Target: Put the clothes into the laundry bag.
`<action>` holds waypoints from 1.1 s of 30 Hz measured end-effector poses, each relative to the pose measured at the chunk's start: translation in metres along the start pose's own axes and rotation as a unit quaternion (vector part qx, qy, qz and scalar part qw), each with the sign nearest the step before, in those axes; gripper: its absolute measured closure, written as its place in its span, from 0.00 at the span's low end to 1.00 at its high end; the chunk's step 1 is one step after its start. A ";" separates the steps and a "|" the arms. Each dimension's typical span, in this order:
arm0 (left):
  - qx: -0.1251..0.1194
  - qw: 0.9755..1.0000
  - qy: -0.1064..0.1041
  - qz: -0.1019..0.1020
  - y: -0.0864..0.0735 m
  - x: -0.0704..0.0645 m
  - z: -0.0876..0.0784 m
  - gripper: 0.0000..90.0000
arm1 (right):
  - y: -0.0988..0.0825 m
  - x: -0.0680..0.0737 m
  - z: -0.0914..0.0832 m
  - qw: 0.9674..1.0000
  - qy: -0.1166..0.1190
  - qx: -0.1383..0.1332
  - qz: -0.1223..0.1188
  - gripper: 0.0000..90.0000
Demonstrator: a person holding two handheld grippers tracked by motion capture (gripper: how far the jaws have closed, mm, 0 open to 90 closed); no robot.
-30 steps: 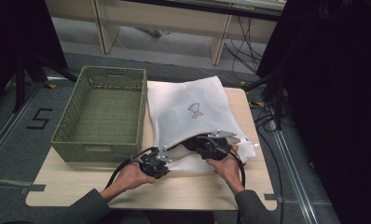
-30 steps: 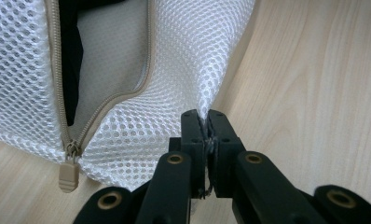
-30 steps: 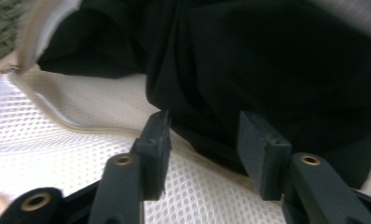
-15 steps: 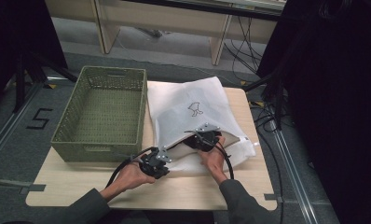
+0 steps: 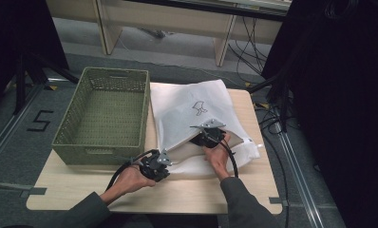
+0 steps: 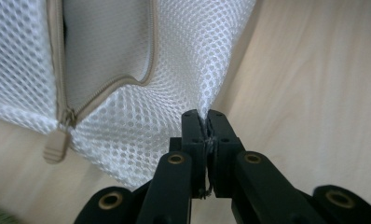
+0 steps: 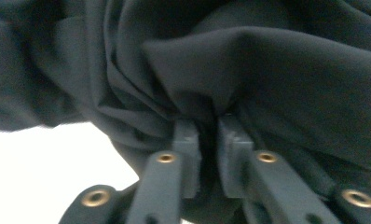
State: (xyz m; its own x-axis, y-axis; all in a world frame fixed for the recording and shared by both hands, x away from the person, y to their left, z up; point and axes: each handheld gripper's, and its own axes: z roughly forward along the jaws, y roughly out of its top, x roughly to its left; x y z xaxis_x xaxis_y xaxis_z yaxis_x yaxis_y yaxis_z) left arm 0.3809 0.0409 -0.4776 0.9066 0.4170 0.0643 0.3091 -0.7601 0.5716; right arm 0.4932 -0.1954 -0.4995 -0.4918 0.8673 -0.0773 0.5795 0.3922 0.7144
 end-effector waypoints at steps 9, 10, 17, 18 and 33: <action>0.011 0.999 0.028 -0.015 -0.006 0.003 0.002 0.96 | -0.011 0.012 -0.054 0.998 0.062 0.010 -0.020 0.65; 0.012 0.999 0.029 -0.011 -0.006 0.003 0.002 0.96 | -0.012 0.012 -0.059 0.998 0.064 0.009 -0.028 0.64; 0.005 0.999 0.027 -0.021 -0.007 0.004 0.000 0.95 | -0.017 0.008 -0.092 0.996 0.080 -0.023 -0.024 0.65; 0.005 0.999 0.028 -0.018 -0.007 0.004 -0.001 0.95 | -0.017 0.007 -0.096 0.996 0.082 -0.027 -0.024 0.64; 0.008 0.999 0.033 -0.018 -0.011 0.005 -0.001 0.93 | 0.003 -0.002 -0.122 0.990 0.056 -0.092 -0.095 0.49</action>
State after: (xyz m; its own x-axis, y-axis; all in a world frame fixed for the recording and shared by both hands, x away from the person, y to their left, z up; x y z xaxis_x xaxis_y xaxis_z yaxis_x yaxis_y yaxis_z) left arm 0.3820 0.0517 -0.4826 0.8745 0.4749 0.0983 0.3455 -0.7523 0.5610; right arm 0.4168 -0.2336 -0.4120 -0.6547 0.7405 -0.1520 0.3468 0.4728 0.8100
